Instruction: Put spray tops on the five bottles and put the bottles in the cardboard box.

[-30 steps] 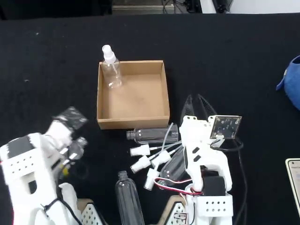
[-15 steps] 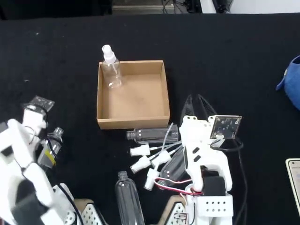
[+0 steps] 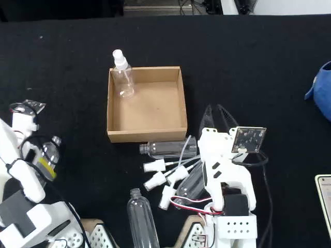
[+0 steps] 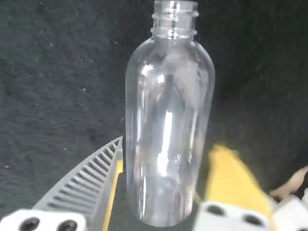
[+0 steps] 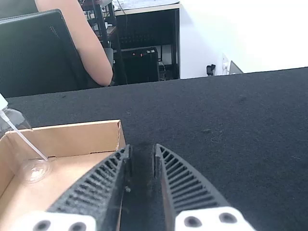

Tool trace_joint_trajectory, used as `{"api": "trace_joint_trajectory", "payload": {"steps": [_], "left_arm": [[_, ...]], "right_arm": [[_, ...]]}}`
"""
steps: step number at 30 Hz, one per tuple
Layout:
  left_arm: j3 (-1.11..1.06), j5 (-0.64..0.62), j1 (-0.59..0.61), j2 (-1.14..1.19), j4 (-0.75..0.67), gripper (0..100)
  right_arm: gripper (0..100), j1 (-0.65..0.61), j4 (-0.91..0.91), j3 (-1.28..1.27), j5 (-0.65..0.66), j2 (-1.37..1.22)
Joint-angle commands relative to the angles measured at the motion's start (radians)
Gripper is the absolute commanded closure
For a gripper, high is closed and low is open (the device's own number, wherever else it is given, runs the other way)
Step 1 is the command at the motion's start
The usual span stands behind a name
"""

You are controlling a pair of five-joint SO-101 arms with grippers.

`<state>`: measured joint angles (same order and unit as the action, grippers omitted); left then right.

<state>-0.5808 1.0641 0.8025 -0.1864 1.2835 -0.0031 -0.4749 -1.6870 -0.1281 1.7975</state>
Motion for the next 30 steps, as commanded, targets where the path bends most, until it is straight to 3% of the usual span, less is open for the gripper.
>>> {"api": "trace_joint_trajectory", "payload": {"steps": [1,8,17,22,26,30], "left_arm": [[0.076,0.098,0.061,0.005,0.023,76],[-0.013,0.229,0.104,-0.006,-0.002,81],[-0.064,0.227,0.033,-0.002,-0.006,81],[-0.153,0.227,0.073,-0.006,-0.144,82],[-0.156,0.227,0.124,-0.009,-0.199,98],[-0.113,0.221,0.154,-0.083,-0.140,97]], "right_arm": [[93.2,0.014,-0.008,0.005,0.014,0.094],[93.2,0.014,-0.008,0.005,0.014,0.094],[93.2,0.014,-0.008,0.005,0.014,0.094],[93.2,0.014,-0.008,0.005,0.014,0.094],[93.2,0.014,-0.008,0.005,0.014,0.094],[93.2,0.014,-0.008,0.005,0.014,0.094]]}}
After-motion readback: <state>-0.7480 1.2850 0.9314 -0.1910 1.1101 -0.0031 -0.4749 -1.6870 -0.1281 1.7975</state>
